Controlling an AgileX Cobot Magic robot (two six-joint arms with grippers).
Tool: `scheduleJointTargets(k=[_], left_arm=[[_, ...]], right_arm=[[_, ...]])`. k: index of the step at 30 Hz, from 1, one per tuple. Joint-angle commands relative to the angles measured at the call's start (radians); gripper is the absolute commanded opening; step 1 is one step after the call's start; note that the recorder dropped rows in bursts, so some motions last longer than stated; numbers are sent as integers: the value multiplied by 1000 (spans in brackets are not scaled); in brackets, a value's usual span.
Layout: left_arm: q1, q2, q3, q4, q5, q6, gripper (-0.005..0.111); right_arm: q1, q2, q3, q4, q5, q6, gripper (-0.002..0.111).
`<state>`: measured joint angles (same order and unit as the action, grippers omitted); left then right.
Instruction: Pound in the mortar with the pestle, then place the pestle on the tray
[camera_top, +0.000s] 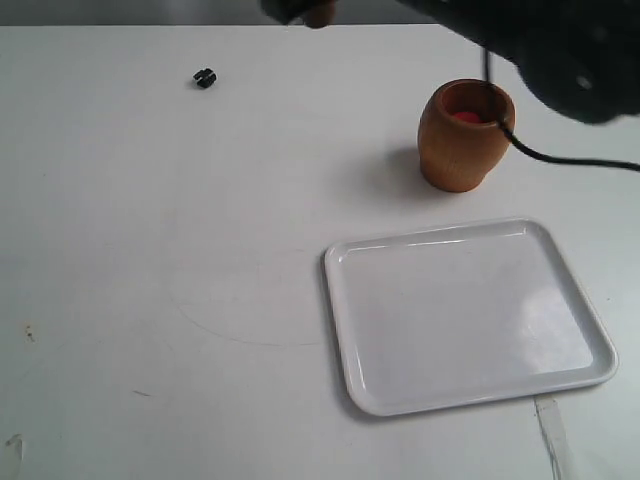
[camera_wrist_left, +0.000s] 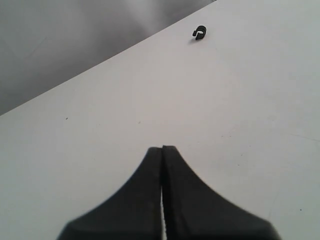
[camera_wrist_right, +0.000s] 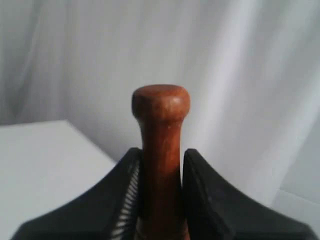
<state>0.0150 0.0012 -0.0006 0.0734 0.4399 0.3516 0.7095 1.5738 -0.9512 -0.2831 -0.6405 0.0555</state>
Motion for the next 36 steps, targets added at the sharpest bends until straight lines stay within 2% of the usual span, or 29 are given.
scheduleJointTargets(k=[1,3,4,7,10,15,23,26,36], left_arm=[[-8,-1,1,-7,-3,-8,0],[-8,-1,1,-7,-3,-8,0],[-8,-1,1,-7,-3,-8,0],[-8,-1,1,-7,-3,-8,0],[-8,-1,1,-7,-3,-8,0],[-8,-1,1,-7,-3,-8,0],[-8,-1,1,-7,-3,-8,0],[-8,-1,1,-7,-3,-8,0],[-8,-1,1,-7,-3,-8,0]], right_arm=[[-143,-48,267,224,-417,-50,0],[-237,-41,273,232,-268,3,0],[-271,-30,278,216,-260,10,0],[-353,31,328,212,-408,66,0],[-362,150,383,139,-581,71,0],[-362,314,349,129,-581,40,0],[-362,423,343,131,-581,-14,0],[-362,392,343,107,-581,-25,0],[-362,60,343,94,-581,-39,0]])
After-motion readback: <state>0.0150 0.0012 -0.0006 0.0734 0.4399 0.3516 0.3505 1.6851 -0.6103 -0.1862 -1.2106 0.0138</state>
